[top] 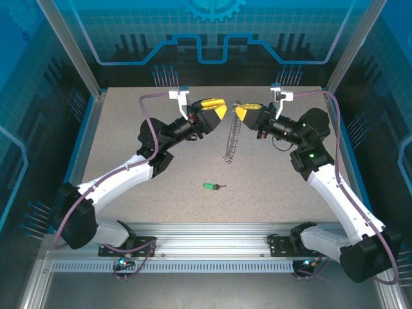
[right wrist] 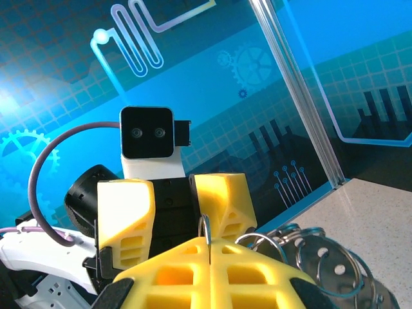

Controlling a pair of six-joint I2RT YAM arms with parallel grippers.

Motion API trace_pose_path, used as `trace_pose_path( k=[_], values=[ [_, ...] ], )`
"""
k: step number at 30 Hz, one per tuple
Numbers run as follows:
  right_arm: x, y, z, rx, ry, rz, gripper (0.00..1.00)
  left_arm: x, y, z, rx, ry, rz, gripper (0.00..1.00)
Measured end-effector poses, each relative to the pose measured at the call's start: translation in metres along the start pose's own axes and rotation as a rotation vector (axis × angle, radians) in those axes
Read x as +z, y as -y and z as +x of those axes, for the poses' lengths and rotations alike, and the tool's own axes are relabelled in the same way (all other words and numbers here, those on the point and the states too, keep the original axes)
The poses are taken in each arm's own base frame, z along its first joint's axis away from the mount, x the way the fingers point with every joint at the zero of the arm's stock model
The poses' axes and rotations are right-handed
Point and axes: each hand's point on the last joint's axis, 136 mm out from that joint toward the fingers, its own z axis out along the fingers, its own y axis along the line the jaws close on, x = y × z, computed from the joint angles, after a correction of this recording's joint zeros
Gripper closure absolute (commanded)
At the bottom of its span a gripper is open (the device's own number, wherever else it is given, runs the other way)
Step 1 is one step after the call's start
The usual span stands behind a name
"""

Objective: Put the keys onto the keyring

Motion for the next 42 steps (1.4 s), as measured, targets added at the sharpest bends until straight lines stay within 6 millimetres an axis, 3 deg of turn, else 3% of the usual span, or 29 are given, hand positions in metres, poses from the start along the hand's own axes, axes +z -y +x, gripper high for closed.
trace_pose_path(
  k=[21, 33, 34, 37, 38, 42],
  values=[
    [0.000, 0.002, 0.002, 0.007, -0.004, 0.003, 1.00, 0.014, -0.002, 0.015, -0.023, -0.038, 0.024, 0.69],
    [0.000, 0.002, 0.001, 0.007, 0.001, 0.009, 1.00, 0.016, 0.000, 0.016, -0.025, -0.041, 0.030, 1.00],
    [0.000, 0.004, 0.002, 0.009, 0.001, 0.014, 0.89, 0.016, -0.001, 0.017, -0.025, -0.043, 0.027, 1.00],
    [-0.003, 0.010, 0.005, 0.023, -0.012, 0.048, 0.38, 0.016, -0.005, 0.022, -0.028, -0.066, 0.010, 1.00],
    [-0.006, 0.012, 0.005, 0.028, -0.016, 0.066, 0.28, 0.016, -0.006, 0.025, -0.022, -0.079, 0.005, 1.00],
    [-0.028, 0.024, -0.001, 0.031, -0.006, 0.164, 0.07, 0.013, -0.015, 0.039, 0.006, -0.146, -0.034, 1.00]
  ],
)
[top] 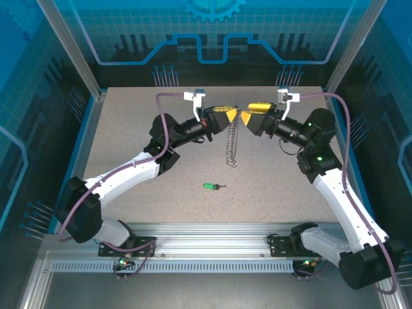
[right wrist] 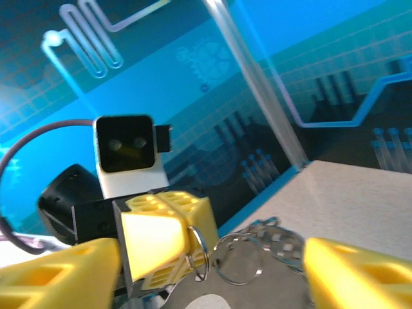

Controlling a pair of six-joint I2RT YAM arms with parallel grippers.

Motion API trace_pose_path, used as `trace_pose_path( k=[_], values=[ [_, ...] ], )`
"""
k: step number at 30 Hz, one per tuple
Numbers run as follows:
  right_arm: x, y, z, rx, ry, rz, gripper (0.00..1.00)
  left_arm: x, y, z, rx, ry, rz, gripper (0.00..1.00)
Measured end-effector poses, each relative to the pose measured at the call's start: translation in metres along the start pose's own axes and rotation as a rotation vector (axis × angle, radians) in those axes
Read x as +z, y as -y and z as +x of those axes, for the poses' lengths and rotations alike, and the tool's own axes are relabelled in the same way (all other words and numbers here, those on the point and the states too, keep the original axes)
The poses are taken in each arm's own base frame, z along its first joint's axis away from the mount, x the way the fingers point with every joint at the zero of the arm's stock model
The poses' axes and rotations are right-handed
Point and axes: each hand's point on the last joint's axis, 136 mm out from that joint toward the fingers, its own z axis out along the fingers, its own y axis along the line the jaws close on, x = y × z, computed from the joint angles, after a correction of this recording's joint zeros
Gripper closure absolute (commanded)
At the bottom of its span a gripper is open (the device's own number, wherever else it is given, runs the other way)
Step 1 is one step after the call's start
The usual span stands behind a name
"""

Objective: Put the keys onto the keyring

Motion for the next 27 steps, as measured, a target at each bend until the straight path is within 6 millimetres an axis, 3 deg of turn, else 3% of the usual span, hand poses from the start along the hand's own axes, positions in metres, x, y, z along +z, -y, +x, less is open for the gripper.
trace_pose_path(
  k=[1, 7, 12, 16, 22, 27],
  values=[
    [-0.007, 0.002, -0.003, -0.006, 0.009, 0.026, 0.00, -0.001, -0.001, 0.003, 0.010, -0.021, -0.007, 1.00],
    [-0.032, 0.002, -0.007, -0.016, 0.007, 0.117, 0.00, -0.009, 0.007, -0.001, 0.118, -0.126, -0.022, 1.00],
    [-0.033, 0.017, 0.012, 0.023, -0.060, 0.172, 0.00, -0.014, 0.016, -0.016, 0.219, -0.202, -0.009, 1.00],
    [-0.034, 0.026, 0.024, 0.037, -0.104, 0.195, 0.00, -0.020, 0.016, -0.015, 0.257, -0.283, -0.003, 1.00],
    [-0.032, 0.017, 0.031, 0.019, -0.143, 0.132, 0.03, -0.027, 0.014, -0.008, 0.268, -0.384, 0.014, 1.00],
    [-0.028, 0.007, 0.035, 0.001, -0.170, 0.049, 0.13, -0.027, 0.010, 0.005, 0.240, -0.461, 0.035, 1.00]
  ],
)
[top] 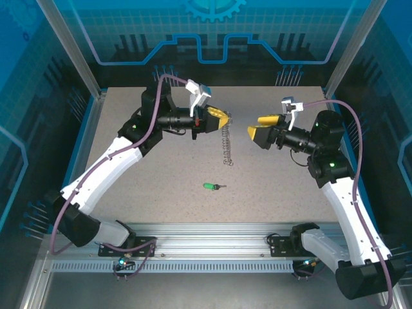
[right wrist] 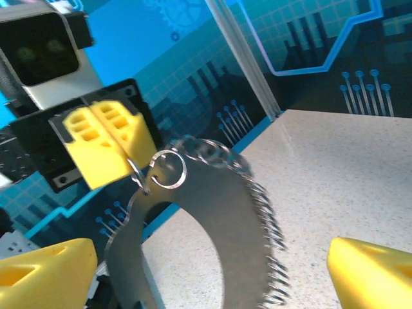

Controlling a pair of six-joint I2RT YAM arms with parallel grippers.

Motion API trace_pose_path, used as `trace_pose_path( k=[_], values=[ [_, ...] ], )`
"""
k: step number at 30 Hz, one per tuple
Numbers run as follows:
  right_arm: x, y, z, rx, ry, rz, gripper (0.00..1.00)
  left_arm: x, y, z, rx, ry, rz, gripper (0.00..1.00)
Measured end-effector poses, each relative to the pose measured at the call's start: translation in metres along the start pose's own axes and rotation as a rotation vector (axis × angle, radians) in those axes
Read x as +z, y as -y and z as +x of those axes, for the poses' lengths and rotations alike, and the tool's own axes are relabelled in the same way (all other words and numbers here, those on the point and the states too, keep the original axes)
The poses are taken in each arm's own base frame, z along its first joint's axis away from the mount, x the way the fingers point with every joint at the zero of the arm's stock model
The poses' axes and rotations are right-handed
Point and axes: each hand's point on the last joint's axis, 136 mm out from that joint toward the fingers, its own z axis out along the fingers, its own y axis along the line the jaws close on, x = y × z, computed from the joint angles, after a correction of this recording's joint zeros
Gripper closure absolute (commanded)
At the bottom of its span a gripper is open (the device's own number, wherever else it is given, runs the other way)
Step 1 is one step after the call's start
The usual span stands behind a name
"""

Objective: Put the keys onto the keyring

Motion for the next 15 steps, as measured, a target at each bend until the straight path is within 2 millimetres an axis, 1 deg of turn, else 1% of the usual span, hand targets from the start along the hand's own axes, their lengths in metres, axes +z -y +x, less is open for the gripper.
trace_pose_path(
  k=[3, 5, 10, 13, 15],
  values=[
    [0.002, -0.006, 0.001, -0.020, -0.008, -0.041, 0.23, 0.004, -0.002, 0.007, -0.018, -0.035, 0.017, 1.00],
    [0.005, -0.009, 0.002, -0.029, -0.016, -0.066, 0.32, 0.005, -0.003, 0.012, -0.035, -0.053, 0.024, 1.00],
    [0.015, -0.012, 0.008, -0.035, -0.044, -0.112, 0.50, 0.007, -0.003, 0.019, -0.059, -0.080, 0.044, 1.00],
    [0.022, -0.014, 0.012, -0.030, -0.063, -0.134, 0.57, 0.008, -0.003, 0.020, -0.060, -0.084, 0.047, 1.00],
    [0.025, -0.016, 0.014, -0.030, -0.071, -0.146, 0.58, 0.008, -0.003, 0.020, -0.062, -0.085, 0.051, 1.00]
  ],
)
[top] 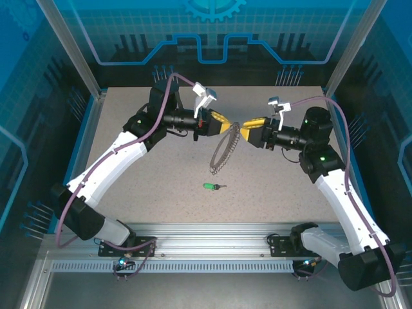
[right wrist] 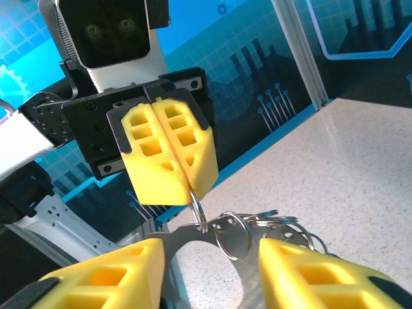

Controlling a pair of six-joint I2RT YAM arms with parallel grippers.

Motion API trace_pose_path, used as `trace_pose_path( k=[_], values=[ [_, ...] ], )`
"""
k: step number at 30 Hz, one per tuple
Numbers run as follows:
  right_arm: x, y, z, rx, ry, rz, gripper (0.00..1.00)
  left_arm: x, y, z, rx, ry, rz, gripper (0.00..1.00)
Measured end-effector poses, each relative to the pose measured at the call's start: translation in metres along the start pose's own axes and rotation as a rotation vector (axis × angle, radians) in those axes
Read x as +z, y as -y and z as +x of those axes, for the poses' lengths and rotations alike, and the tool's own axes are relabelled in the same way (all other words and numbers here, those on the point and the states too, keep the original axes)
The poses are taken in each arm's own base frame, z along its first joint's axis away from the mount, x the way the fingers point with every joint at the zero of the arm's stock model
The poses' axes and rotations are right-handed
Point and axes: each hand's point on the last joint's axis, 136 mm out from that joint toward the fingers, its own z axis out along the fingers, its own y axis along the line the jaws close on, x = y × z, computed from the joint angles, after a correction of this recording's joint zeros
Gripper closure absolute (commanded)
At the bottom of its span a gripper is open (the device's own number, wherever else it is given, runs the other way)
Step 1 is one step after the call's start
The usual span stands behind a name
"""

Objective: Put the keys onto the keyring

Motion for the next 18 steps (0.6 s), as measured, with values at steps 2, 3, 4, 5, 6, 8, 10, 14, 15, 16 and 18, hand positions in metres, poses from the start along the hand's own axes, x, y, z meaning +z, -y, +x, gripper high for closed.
trace_pose_path(
  k=[2, 3, 4, 5, 6, 8, 10, 14, 15, 16, 18],
  values=[
    [0.004, -0.001, 0.002, 0.001, -0.009, -0.011, 0.62, 0.000, 0.000, 0.001, -0.002, -0.002, 0.001, 1.00],
    [0.006, -0.002, 0.003, 0.002, -0.012, -0.017, 0.63, 0.000, 0.000, 0.001, -0.002, -0.002, 0.001, 1.00],
    [0.008, -0.002, 0.004, 0.004, -0.017, -0.022, 0.64, 0.000, 0.000, 0.001, -0.002, -0.002, 0.001, 1.00],
    [0.010, -0.002, 0.005, 0.003, -0.020, -0.026, 0.64, 0.000, 0.000, 0.001, -0.002, -0.002, 0.001, 1.00],
    [0.011, -0.002, 0.005, 0.004, -0.022, -0.028, 0.64, 0.000, 0.000, 0.001, -0.003, -0.002, 0.001, 1.00],
    [0.014, -0.001, 0.006, 0.004, -0.024, -0.031, 0.66, 0.000, 0.000, 0.001, -0.003, -0.002, 0.002, 1.00],
    [0.018, 0.000, 0.008, 0.008, -0.031, -0.036, 0.67, 0.000, 0.000, 0.001, -0.003, -0.002, 0.003, 1.00],
    [0.022, 0.000, 0.008, 0.010, -0.036, -0.037, 0.67, 0.000, 0.000, 0.001, -0.003, -0.003, 0.004, 1.00],
    [0.022, 0.000, 0.008, 0.008, -0.034, -0.035, 0.68, 0.000, 0.000, 0.001, -0.004, -0.003, 0.003, 1.00],
    [0.022, 0.000, 0.007, 0.003, -0.033, -0.033, 0.67, 0.000, 0.000, 0.001, -0.004, -0.003, 0.003, 1.00],
    [0.021, 0.000, 0.007, -0.007, -0.031, -0.022, 0.67, 0.000, 0.000, 0.001, -0.003, -0.003, 0.004, 1.00]
  ],
)
